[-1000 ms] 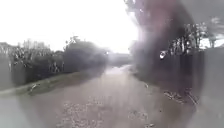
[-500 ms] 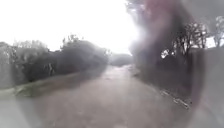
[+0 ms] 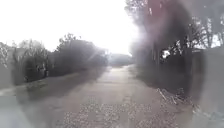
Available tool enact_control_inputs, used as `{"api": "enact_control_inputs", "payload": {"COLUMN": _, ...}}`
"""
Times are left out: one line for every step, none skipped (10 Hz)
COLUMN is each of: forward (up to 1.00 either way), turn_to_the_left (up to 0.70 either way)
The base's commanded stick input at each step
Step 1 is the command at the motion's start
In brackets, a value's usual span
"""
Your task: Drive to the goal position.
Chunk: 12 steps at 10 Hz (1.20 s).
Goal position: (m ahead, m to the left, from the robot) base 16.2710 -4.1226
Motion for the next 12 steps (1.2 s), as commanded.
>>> {"api": "enact_control_inputs", "payload": {"forward": 1.0, "turn_to_the_left": 0.0}}
{"api": "enact_control_inputs", "payload": {"forward": 1.0, "turn_to_the_left": 0.0}}
{"api": "enact_control_inputs", "payload": {"forward": 1.0, "turn_to_the_left": 0.0}}
{"api": "enact_control_inputs", "payload": {"forward": 1.0, "turn_to_the_left": 0.0}}
{"api": "enact_control_inputs", "payload": {"forward": 1.0, "turn_to_the_left": 0.0}}
{"api": "enact_control_inputs", "payload": {"forward": 1.0, "turn_to_the_left": 0.0}}
{"api": "enact_control_inputs", "payload": {"forward": 1.0, "turn_to_the_left": 0.0}}
{"api": "enact_control_inputs", "payload": {"forward": 1.0, "turn_to_the_left": 0.0}}
{"api": "enact_control_inputs", "payload": {"forward": 1.0, "turn_to_the_left": 0.0}}
{"api": "enact_control_inputs", "payload": {"forward": 1.0, "turn_to_the_left": 0.0}}
{"api": "enact_control_inputs", "payload": {"forward": 1.0, "turn_to_the_left": 0.0}}
{"api": "enact_control_inputs", "payload": {"forward": 1.0, "turn_to_the_left": 0.0}}
